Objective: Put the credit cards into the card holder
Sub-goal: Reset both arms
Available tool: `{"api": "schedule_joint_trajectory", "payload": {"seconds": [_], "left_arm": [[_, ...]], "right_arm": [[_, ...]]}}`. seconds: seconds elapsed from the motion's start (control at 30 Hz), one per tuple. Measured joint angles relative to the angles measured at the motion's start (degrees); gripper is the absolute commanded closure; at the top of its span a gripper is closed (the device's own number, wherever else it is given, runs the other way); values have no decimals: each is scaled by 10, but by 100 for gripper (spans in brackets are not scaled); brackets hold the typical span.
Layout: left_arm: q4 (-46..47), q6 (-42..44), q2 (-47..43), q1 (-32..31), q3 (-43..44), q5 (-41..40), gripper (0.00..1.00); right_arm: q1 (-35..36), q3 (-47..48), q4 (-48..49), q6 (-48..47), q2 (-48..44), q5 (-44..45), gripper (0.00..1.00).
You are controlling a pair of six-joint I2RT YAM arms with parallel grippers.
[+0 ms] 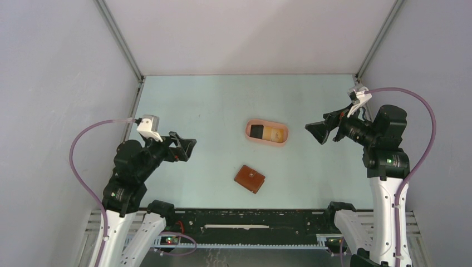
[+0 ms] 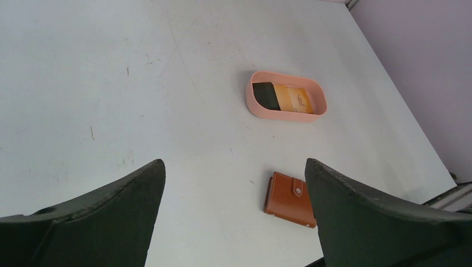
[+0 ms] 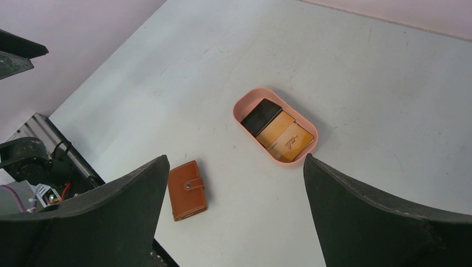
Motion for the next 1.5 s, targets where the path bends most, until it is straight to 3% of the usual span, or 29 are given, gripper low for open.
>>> {"api": "schedule_joint_trajectory", "payload": {"seconds": [1.5], "left_arm": [[5, 0, 1, 0, -9, 0, 0]], "right_arm": [[0, 0, 0, 0, 0, 0, 0]]}}
